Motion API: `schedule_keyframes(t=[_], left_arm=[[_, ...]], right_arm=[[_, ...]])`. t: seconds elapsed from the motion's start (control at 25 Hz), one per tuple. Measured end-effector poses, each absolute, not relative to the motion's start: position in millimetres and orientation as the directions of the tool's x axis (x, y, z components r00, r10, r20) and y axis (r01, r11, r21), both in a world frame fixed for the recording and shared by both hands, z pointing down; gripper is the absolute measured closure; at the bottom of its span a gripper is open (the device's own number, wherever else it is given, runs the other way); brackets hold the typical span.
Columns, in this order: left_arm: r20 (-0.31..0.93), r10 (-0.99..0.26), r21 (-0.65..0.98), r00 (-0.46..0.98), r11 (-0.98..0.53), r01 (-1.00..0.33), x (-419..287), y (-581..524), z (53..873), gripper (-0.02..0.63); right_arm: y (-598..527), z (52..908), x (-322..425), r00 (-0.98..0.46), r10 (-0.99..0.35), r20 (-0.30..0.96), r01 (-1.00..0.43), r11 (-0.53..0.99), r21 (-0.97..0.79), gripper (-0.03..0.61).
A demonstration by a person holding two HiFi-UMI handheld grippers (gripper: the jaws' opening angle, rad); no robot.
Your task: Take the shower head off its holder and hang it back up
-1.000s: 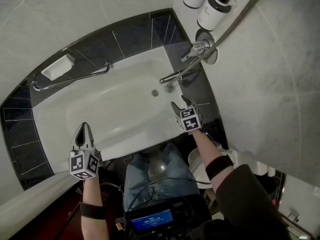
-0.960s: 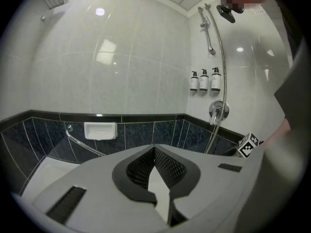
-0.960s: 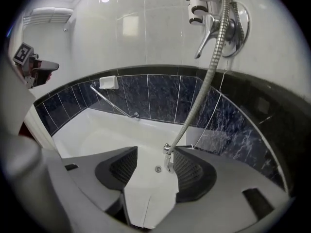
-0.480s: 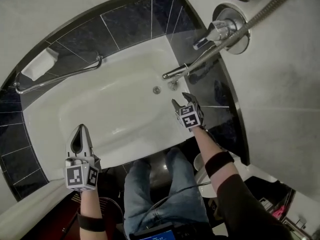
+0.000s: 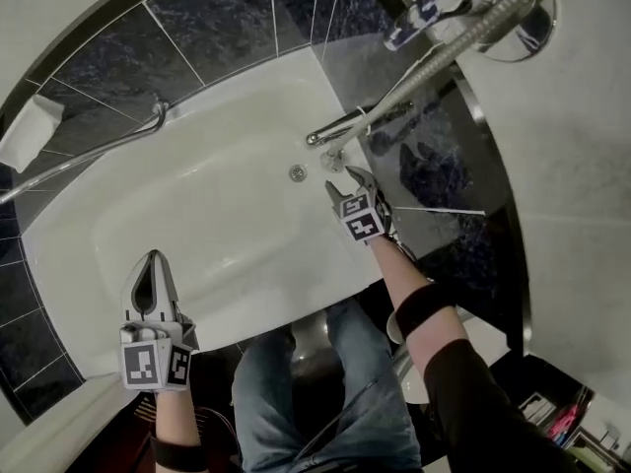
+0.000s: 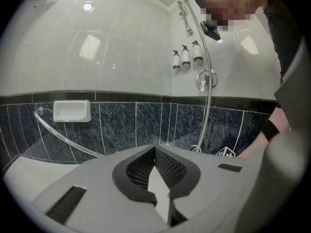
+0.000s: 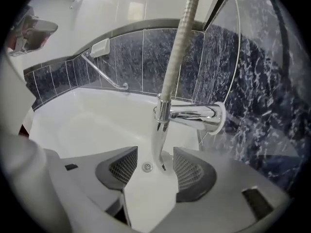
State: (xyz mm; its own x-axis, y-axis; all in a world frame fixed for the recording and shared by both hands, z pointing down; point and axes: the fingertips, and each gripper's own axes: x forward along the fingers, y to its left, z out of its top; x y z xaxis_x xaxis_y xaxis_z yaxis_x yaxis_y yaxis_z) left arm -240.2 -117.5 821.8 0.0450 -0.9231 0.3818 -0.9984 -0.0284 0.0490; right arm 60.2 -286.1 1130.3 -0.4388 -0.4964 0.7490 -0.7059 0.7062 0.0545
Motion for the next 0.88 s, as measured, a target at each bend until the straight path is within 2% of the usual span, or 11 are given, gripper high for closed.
schedule_keyframes(t=[0.6, 0.76, 0.88], left_arm=[[0.425, -0.904, 0.07, 0.04, -0.011, -0.997, -240.3, -110.3, 903.2, 0.614], [0.44, -0.897, 0.067, 0.04, -0.012, -0.998, -244.0, -106.8, 914.2, 0.614], [0.443, -0.896, 0.068, 0.038, -0.008, -0.998, -248.1, -104.0, 915.8, 0.614]], right_arm=[[-330.1, 1215.6, 42.0, -0.429, -0.555, 0.713, -0.681, 0.717, 0.149, 0.336], [-329.9, 1219.1, 31.9, -0.439, -0.547, 0.712, -0.672, 0.726, 0.144, 0.387], [-325.9, 1218.4, 26.9, -0.441, -0.546, 0.713, -0.668, 0.73, 0.146, 0.454]])
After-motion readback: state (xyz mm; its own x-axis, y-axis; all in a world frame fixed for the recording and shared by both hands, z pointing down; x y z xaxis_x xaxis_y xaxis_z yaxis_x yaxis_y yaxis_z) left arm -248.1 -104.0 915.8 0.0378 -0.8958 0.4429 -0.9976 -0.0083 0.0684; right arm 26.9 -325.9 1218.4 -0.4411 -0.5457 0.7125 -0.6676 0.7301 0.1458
